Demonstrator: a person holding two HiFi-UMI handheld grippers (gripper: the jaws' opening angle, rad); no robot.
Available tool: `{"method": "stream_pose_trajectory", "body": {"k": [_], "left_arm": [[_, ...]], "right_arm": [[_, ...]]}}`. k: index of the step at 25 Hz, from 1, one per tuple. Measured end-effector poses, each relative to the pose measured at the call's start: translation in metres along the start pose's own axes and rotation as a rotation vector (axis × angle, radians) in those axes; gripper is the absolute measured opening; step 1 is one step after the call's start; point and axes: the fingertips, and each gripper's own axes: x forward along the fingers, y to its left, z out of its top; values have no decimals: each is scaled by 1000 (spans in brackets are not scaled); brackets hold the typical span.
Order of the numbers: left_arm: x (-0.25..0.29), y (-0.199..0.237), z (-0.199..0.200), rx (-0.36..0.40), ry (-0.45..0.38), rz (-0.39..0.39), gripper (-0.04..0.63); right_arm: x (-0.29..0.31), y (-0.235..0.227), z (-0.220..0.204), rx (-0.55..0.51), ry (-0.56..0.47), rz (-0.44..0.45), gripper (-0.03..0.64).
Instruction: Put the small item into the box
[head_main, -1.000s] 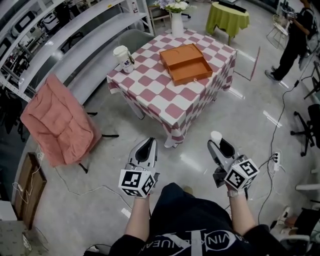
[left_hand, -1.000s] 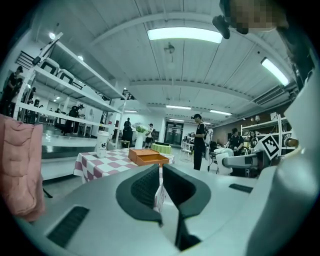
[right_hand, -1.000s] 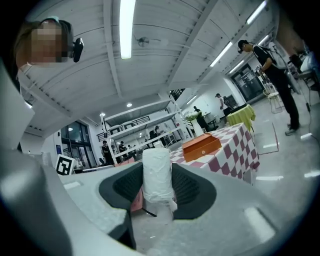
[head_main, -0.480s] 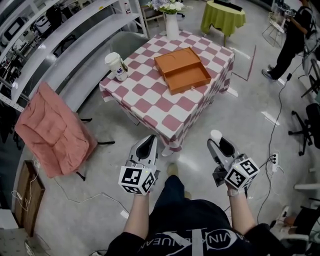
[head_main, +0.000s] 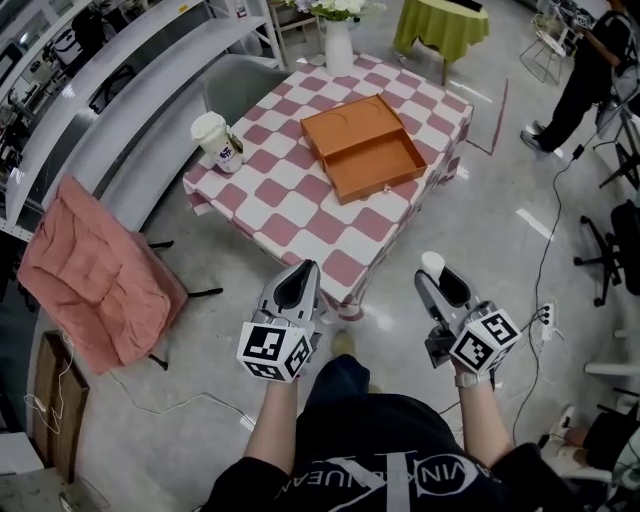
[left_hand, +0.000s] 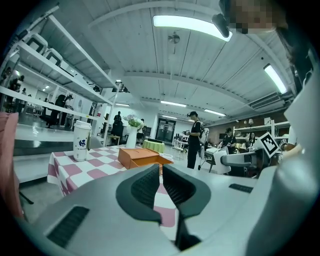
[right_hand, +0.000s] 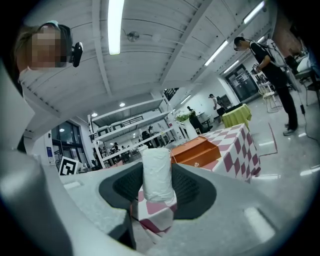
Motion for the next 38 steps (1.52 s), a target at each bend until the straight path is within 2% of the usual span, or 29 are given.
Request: {"method": "stream_pose_trajectory", "body": {"k": [7, 17, 22, 31, 38], "left_arm": [[42, 18, 7, 1, 24, -53, 25], [87, 45, 22, 3, 17, -118, 25], [92, 64, 27, -19, -3, -105, 25], [101, 73, 12, -31, 34, -91, 25], [127, 82, 23, -23, 34, -69, 23]], "right_arm": [[28, -20, 10, 12, -6, -45, 178], [64, -41, 25, 15, -46, -99, 178], [80, -42, 26, 12, -45, -95, 178], [93, -57, 22, 34, -27, -95, 178], [122, -74, 33, 32, 10, -50, 178]]}}
